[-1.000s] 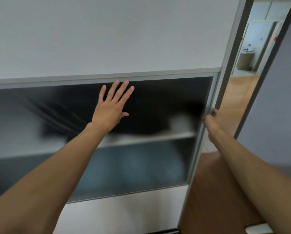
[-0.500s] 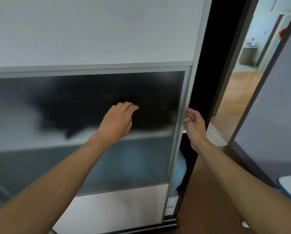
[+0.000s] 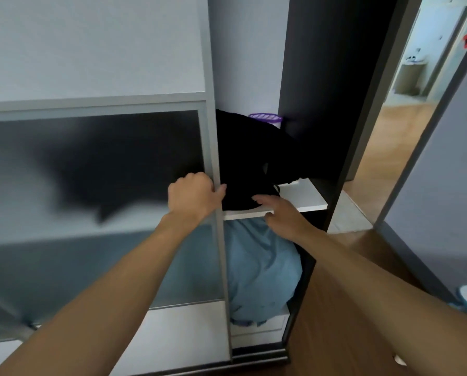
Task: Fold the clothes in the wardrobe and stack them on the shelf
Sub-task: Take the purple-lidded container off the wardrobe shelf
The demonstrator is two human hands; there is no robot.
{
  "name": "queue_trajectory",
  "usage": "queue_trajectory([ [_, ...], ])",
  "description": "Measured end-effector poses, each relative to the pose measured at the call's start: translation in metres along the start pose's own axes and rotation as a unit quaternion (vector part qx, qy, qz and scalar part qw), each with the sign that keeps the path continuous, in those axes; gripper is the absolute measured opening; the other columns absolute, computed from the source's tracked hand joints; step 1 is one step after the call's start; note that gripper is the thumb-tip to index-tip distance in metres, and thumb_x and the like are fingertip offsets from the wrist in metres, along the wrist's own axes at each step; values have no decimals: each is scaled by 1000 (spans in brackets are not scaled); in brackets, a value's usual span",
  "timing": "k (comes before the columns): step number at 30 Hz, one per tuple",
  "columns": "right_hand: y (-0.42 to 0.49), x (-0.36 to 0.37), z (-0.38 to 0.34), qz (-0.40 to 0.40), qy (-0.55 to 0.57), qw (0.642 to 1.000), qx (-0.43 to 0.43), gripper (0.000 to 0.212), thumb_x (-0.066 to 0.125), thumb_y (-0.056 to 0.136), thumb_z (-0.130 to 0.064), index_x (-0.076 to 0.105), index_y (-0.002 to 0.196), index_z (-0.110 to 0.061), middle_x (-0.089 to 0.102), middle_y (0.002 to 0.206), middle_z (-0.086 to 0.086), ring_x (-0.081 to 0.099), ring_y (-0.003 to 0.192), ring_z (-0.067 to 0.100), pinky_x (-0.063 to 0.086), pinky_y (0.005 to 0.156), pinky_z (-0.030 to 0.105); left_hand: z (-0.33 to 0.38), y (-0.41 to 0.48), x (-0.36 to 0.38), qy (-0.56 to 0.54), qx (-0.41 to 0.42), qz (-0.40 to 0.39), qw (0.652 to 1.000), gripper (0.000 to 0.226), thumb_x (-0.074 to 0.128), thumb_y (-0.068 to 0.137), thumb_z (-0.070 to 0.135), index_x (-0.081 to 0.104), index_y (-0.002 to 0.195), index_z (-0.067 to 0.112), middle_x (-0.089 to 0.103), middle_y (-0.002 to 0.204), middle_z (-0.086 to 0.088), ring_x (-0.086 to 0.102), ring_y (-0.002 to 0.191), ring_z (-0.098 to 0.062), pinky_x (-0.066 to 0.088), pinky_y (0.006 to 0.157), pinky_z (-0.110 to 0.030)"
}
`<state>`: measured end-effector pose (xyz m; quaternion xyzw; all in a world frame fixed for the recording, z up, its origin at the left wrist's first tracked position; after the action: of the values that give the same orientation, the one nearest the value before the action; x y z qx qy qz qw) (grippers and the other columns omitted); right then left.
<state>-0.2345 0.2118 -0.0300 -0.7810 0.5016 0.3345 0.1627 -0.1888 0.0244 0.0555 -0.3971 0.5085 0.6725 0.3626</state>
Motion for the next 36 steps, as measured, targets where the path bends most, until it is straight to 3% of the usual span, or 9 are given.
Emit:
queue_trajectory([
  [4, 13, -19, 54, 15, -154, 986, 69, 52, 54, 90, -5, 49, 142, -6, 46, 140, 20, 43, 131, 36, 36, 111, 37, -35, -7, -7, 5, -49, 30, 998, 42, 55, 89, 53, 68, 69, 18, 53, 63, 0, 60, 68, -33, 39, 63, -34],
  [7, 14, -17, 72, 12, -186, 980, 75, 55, 56, 86, -7, 52, 140, -15, 51, 130, 16, 48, 125, 36, 40, 108, 46, -60, -17, -8, 12, -83, 43, 996, 43, 55, 90, 52, 62, 61, 20, 49, 58, 0, 59, 65, -34, 37, 61, -34],
  [11, 18, -15, 78, 1, -271, 960, 77, 61, 58, 86, -18, 44, 145, -25, 48, 136, 9, 43, 129, 34, 21, 117, 56, -96, -29, -13, 12, -134, 71, 988, 39, 52, 93, 51, 65, 71, 20, 57, 68, -7, 60, 70, -36, 35, 64, -35],
  [17, 14, -17, 74, -28, -271, 962, 33, 65, 61, 87, -26, 42, 148, -17, 46, 139, 16, 43, 127, 37, 32, 112, 45, -137, -46, -22, 40, -222, 68, 972, 42, 43, 100, 48, 66, 104, 13, 68, 101, -21, 63, 94, -45, 39, 72, -42],
  [22, 11, -14, 75, -42, -270, 962, 19, 68, 61, 87, -27, 38, 151, -17, 44, 138, 17, 38, 129, 36, 33, 110, 43, -156, -64, -11, -4, -317, -28, 948, 33, 51, 96, 27, 43, 122, 9, 62, 122, -20, 59, 113, -43, 44, 86, -46],
  [30, 16, -19, 71, -50, -313, 948, 6, 64, 61, 86, -31, 42, 146, -20, 47, 132, 12, 43, 122, 32, 44, 95, 40, -171, -88, 33, -36, -412, -96, 905, 89, 61, 90, 39, 10, 149, -3, 50, 142, -19, 51, 130, -37, 41, 103, -44],
  [32, 27, -23, 72, -85, -322, 943, 15, 56, 59, 89, -34, 48, 143, -24, 50, 132, 9, 46, 121, 30, 44, 96, 39, -182, -79, 32, -33, -417, -94, 903, 72, 59, 90, 40, 31, 140, -4, 60, 128, -16, 58, 120, -35, 45, 98, -41],
  [33, 34, -27, 72, -103, -319, 942, 19, 47, 57, 90, -33, 57, 137, -24, 55, 130, 6, 51, 118, 28, 45, 97, 39, -184, -75, 38, -52, -411, -127, 901, 55, 59, 91, 37, 49, 125, -4, 70, 108, -13, 66, 104, -31, 48, 89, -37],
  [36, 62, -39, 61, -93, -208, 973, 28, 21, 56, 92, -26, 74, 102, -22, 69, 115, -1, 61, 105, 20, 50, 98, 38, -156, -69, 80, -117, -333, -317, 880, 27, 59, 93, 22, 67, 83, -2, 71, 57, -6, 67, 50, -19, 51, 56, -22],
])
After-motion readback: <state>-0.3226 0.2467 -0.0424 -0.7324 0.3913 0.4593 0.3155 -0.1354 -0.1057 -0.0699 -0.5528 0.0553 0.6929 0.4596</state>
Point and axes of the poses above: each hand's wrist, its own y-axis towards the middle knuckle, its own x-axis out of the palm, z = x × y, the point moved 10 cm from there along y, towards the middle knuckle
